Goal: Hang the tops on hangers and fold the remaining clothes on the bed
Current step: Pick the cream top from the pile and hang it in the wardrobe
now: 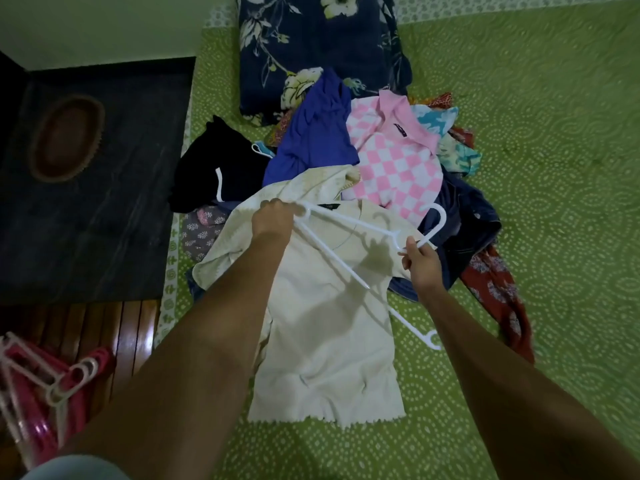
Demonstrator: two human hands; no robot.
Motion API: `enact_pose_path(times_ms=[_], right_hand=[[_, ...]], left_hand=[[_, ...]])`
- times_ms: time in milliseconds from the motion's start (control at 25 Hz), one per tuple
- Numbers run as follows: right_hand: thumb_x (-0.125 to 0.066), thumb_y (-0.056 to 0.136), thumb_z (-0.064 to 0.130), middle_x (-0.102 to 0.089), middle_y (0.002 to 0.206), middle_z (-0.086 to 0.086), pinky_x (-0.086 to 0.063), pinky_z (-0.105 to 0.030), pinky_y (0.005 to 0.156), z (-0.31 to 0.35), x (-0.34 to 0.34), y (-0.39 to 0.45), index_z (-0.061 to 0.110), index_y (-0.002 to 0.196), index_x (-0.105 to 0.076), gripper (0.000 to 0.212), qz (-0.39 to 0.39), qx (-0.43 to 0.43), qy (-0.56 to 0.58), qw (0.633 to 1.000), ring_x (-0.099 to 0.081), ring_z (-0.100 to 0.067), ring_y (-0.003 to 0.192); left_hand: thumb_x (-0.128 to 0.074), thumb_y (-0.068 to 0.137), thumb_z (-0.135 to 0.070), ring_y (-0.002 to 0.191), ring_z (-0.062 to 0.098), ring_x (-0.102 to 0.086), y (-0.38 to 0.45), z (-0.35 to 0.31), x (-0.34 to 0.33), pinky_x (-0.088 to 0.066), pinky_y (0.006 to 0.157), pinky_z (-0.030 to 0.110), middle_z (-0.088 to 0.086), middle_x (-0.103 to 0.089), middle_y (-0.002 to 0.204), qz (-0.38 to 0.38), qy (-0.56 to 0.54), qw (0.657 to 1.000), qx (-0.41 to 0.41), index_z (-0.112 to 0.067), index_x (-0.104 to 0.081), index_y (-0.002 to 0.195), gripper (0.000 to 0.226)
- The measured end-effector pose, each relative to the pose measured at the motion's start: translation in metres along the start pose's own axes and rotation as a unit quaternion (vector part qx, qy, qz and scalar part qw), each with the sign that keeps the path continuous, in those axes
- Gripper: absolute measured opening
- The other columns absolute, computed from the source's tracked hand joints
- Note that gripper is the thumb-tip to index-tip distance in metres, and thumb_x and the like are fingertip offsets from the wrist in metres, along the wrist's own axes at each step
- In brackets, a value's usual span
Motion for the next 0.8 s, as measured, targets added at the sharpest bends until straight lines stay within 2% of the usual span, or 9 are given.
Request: enact_pose_path(times_ms=[80, 160, 240, 360, 440, 600, 640, 720, 800], right_hand=[[-0.043, 0.102, 0.030, -0.040, 0.060, -0.004, -0.032, -0.037, 0.060, 0.007, 0.000, 0.002, 0.009, 0.073, -0.046, 0.036, 0.022, 0.018, -0.055, 0.998, -0.037, -0.015, 0.054], [-0.043, 0.101, 0.038, -0.046, 0.063, -0.002, -0.035, -0.037, 0.061, 0.021, -0.006, 0.001, 0.017, 0.071, -0.048, 0.037, 0.028, 0.039, -0.115, 0.992, -0.042, -0.017, 0.057], [-0.041, 0.100, 0.043, -0.053, 0.067, -0.003, -0.040, -0.039, 0.065, 0.043, -0.019, -0.003, 0.017, 0.077, -0.051, 0.036, 0.045, 0.067, -0.162, 0.984, -0.050, -0.023, 0.064], [-0.039, 0.100, 0.044, -0.061, 0.075, -0.011, -0.044, -0.041, 0.068, 0.081, -0.043, -0.015, 0.009, 0.084, -0.051, 0.040, 0.076, 0.097, -0.219, 0.968, -0.057, -0.029, 0.073], [-0.038, 0.100, 0.044, -0.061, 0.078, -0.010, -0.040, -0.038, 0.065, 0.100, -0.057, -0.025, 0.009, 0.083, -0.049, 0.041, 0.092, 0.113, -0.252, 0.957, -0.056, -0.027, 0.074], [-0.041, 0.099, 0.041, -0.063, 0.082, -0.007, -0.042, -0.037, 0.070, 0.114, -0.062, -0.045, 0.009, 0.089, -0.056, 0.037, 0.113, 0.115, -0.208, 0.965, -0.059, -0.025, 0.081], [-0.042, 0.099, 0.040, -0.064, 0.081, -0.007, -0.044, -0.039, 0.073, 0.117, -0.059, -0.050, 0.008, 0.091, -0.058, 0.037, 0.121, 0.117, -0.186, 0.968, -0.060, -0.026, 0.081], [-0.047, 0.098, 0.035, -0.063, 0.078, -0.006, -0.044, -0.039, 0.074, 0.127, -0.055, -0.062, 0.008, 0.089, -0.060, 0.031, 0.146, 0.138, -0.152, 0.968, -0.059, -0.024, 0.077], [-0.052, 0.097, 0.032, -0.058, 0.078, 0.000, -0.040, -0.036, 0.072, 0.143, -0.048, -0.082, 0.010, 0.090, -0.056, 0.024, 0.122, 0.171, -0.114, 0.971, -0.053, -0.019, 0.076]], left_hand=[[-0.054, 0.091, 0.001, 0.110, 0.032, -0.055, -0.006, 0.001, 0.007, -0.048, 0.086, 0.037, 0.016, -0.036, 0.141, 0.004, -0.050, 0.998, 0.034, 0.001, -0.055, 0.121, 0.030], [-0.059, 0.089, 0.000, 0.105, 0.033, -0.057, -0.016, -0.006, 0.014, -0.048, 0.083, 0.035, 0.014, -0.017, 0.152, 0.017, -0.087, 0.995, 0.042, 0.001, -0.052, 0.124, 0.036], [-0.055, 0.089, 0.002, 0.108, 0.033, -0.057, -0.028, -0.016, 0.021, -0.047, 0.085, 0.036, 0.013, -0.012, 0.156, 0.049, -0.103, 0.993, 0.037, 0.000, -0.044, 0.133, 0.045], [-0.050, 0.092, 0.001, 0.117, 0.033, -0.053, -0.052, -0.032, 0.041, -0.045, 0.092, 0.038, 0.017, -0.032, 0.147, 0.057, -0.117, 0.991, 0.029, 0.002, -0.028, 0.142, 0.055], [-0.050, 0.092, -0.001, 0.117, 0.033, -0.053, -0.067, -0.043, 0.053, -0.044, 0.093, 0.038, 0.016, -0.038, 0.140, 0.057, -0.121, 0.991, 0.001, 0.001, -0.032, 0.139, 0.051], [-0.064, 0.083, -0.022, 0.098, 0.032, -0.058, -0.086, -0.035, 0.085, -0.047, 0.075, 0.040, 0.013, -0.054, 0.111, 0.059, -0.253, 0.962, -0.087, -0.010, -0.037, 0.114, 0.043], [-0.064, 0.085, -0.031, 0.097, 0.032, -0.057, -0.087, -0.026, 0.094, -0.045, 0.073, 0.038, 0.013, -0.057, 0.106, 0.043, -0.246, 0.963, -0.102, -0.011, -0.036, 0.113, 0.044], [-0.057, 0.090, -0.045, 0.107, 0.030, -0.050, -0.089, -0.011, 0.109, -0.039, 0.082, 0.039, 0.010, -0.059, 0.107, 0.009, -0.135, 0.983, -0.126, -0.015, -0.041, 0.118, 0.044], [-0.049, 0.095, -0.047, 0.113, 0.026, -0.045, -0.098, -0.007, 0.119, -0.031, 0.089, 0.041, 0.005, -0.058, 0.111, 0.018, -0.085, 0.986, -0.142, -0.018, -0.051, 0.116, 0.036]])
Point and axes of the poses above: each hand's wrist, its own y-axis towards the middle knuckle, its own x-axis out of the back of the hand, z = x × y, the point moved 4 cm from there along y, towards the middle knuckle
